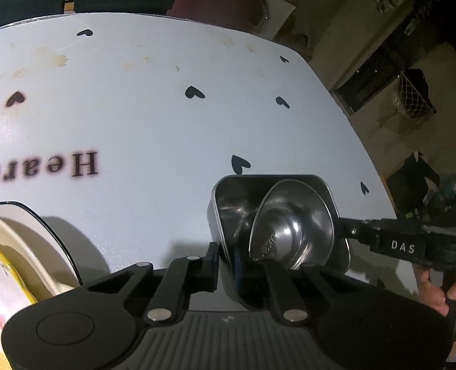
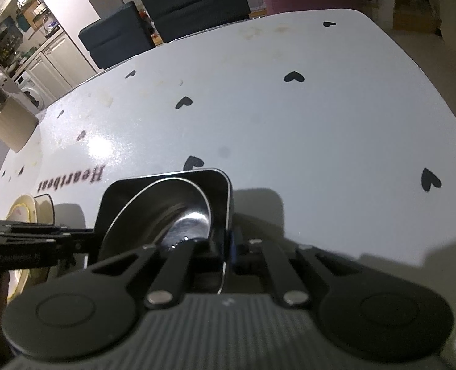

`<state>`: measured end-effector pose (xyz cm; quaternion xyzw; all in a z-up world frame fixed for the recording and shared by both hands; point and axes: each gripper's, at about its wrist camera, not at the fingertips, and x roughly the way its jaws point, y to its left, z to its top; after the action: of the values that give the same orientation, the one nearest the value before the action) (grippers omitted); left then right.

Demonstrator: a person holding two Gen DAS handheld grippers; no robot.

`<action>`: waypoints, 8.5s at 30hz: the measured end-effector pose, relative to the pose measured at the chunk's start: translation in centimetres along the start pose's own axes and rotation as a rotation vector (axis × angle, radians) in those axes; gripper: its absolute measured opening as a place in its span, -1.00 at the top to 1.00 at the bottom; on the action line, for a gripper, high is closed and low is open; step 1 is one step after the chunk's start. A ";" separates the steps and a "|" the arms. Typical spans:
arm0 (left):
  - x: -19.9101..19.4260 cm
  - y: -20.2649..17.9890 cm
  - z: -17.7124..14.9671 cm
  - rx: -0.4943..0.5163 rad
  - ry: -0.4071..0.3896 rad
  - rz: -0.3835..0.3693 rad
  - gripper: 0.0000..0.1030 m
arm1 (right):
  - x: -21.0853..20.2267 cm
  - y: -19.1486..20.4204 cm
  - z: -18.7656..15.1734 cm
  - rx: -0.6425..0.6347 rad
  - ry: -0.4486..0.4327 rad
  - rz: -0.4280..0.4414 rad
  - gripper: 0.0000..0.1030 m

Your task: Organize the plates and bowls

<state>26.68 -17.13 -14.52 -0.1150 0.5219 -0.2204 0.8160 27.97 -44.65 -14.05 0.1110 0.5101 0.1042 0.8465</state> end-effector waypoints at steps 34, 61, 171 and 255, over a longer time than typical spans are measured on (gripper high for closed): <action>-16.1 5.2 -1.2 -0.111 -0.326 -0.070 0.84 | -6.9 5.0 0.2 0.033 -0.273 0.277 0.87; -24.0 14.9 -7.6 -0.279 -0.362 -0.040 0.84 | -2.9 15.9 -0.2 0.015 -0.128 0.378 0.88; -33.1 5.9 -21.7 0.088 -0.637 0.421 -1.00 | -15.0 18.5 -14.9 -0.204 -0.608 0.017 -0.99; -28.8 5.7 -26.0 0.140 -0.572 0.488 -1.00 | -12.8 17.4 -20.3 -0.309 -0.595 -0.124 -0.99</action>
<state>-5.67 2.77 -4.99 0.0117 0.2690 -0.0136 0.9630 3.02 -30.09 -7.45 -0.0243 0.2246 0.0916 0.9698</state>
